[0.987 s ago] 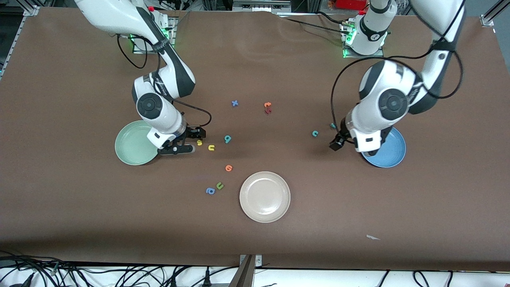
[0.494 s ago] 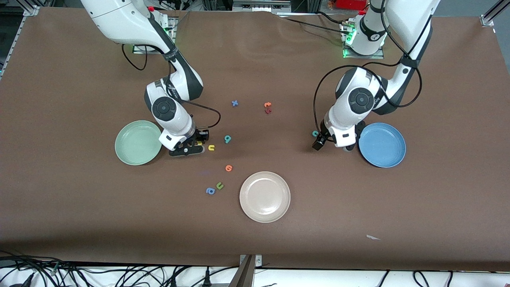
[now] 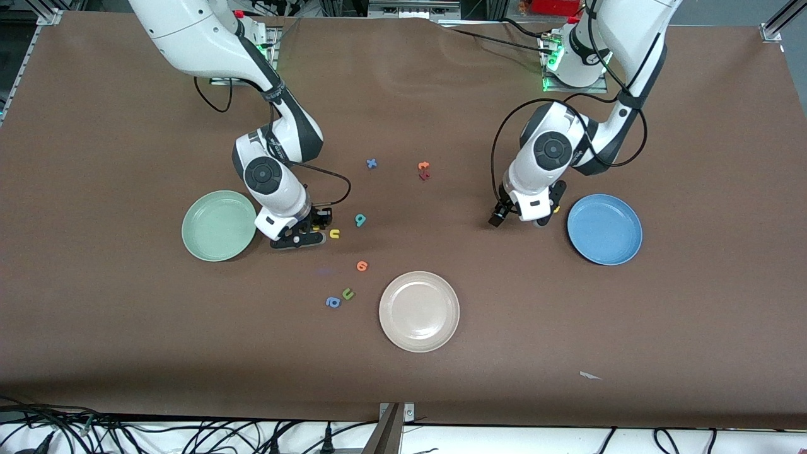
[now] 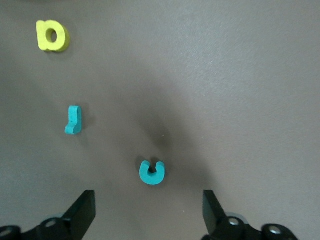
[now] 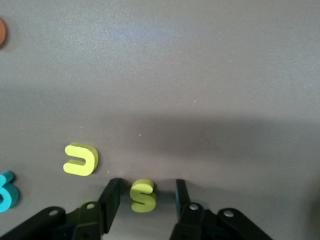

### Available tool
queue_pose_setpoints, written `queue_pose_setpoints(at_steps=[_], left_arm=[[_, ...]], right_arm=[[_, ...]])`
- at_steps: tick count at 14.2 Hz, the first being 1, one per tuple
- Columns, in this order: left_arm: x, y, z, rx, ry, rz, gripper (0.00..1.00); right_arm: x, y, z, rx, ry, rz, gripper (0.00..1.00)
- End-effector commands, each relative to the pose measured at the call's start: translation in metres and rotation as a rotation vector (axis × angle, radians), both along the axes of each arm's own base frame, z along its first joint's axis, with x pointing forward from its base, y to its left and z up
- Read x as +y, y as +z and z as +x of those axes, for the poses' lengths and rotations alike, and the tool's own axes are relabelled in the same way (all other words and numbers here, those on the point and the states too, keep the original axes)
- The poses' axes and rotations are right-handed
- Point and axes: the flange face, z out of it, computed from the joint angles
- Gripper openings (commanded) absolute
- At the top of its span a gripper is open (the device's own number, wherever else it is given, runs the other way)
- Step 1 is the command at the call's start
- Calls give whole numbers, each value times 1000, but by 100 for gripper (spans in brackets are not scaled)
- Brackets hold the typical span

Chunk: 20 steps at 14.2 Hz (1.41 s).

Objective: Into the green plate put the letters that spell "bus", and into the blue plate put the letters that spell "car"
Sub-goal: 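Grasp the yellow s with the right gripper while the left gripper grasps the teal c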

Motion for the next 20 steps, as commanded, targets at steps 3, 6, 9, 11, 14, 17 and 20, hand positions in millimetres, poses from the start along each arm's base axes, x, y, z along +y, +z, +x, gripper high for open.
queue_pose_setpoints(at_steps=[3,6,9,11,14,17,20], left_arm=[[0,-18,2,-4,-2,23,78],[1,-32,2,-14,-1,13,76],[1,-31,3,-24,1,7,56],[1,-32,4,-24,3,7,56],[2,-32,4,-24,3,7,56],[7,-31,7,-27,19,8,57],[6,-30,8,-31,32,7,57]], right_arm=[[5,-4,0,-16,13,-6,17],[4,-3,0,-12,16,-8,7],[0,23,9,-16,20,-16,6],[-16,51,24,-4,22,-39,7],[-63,81,39,19,71,-86,7],[-133,76,47,87,124,-125,7],[-169,60,49,95,103,-126,7]])
